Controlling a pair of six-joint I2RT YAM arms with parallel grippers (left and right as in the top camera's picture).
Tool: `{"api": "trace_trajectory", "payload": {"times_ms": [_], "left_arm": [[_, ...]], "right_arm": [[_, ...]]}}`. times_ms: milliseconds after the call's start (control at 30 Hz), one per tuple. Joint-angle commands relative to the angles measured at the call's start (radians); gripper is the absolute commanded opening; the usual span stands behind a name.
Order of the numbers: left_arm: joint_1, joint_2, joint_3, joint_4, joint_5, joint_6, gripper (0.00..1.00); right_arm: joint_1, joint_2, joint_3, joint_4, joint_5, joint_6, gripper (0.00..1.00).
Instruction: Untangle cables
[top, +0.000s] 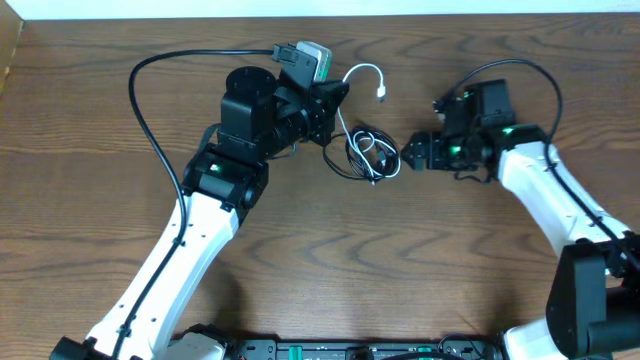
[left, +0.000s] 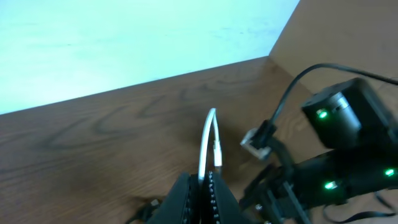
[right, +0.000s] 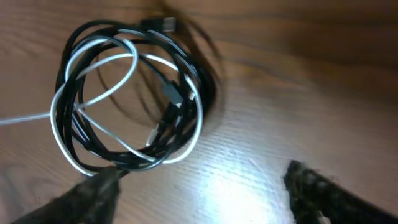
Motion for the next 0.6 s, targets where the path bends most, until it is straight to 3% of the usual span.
{"api": "trace_trajectory", "payload": {"times_ms": [0,200,333,567], "left_arm": [[0.005,-0.035,0.026,-0.002,0.027,-0.010,0.08],[0.005,-0.049,0.026,-0.027,0.027,-0.009,0.08],[0.005,-0.051,0.026,-0.041,0.027,-0.009,0.08],[0.005,-0.052,0.026,-0.047,0.031,-0.010,0.08]], "right_arm": [[0.037,0.003,-0.035,0.048,0.019,0.082,0.69],[0.086,0.003,-0.091,0.134,0.097,0.140,0.70],[0.098,0.005,-0.105,0.166,0.097,0.140,0.61],[0.119,0.011,-0.157,0.298,0.096,0.151,0.55]]}}
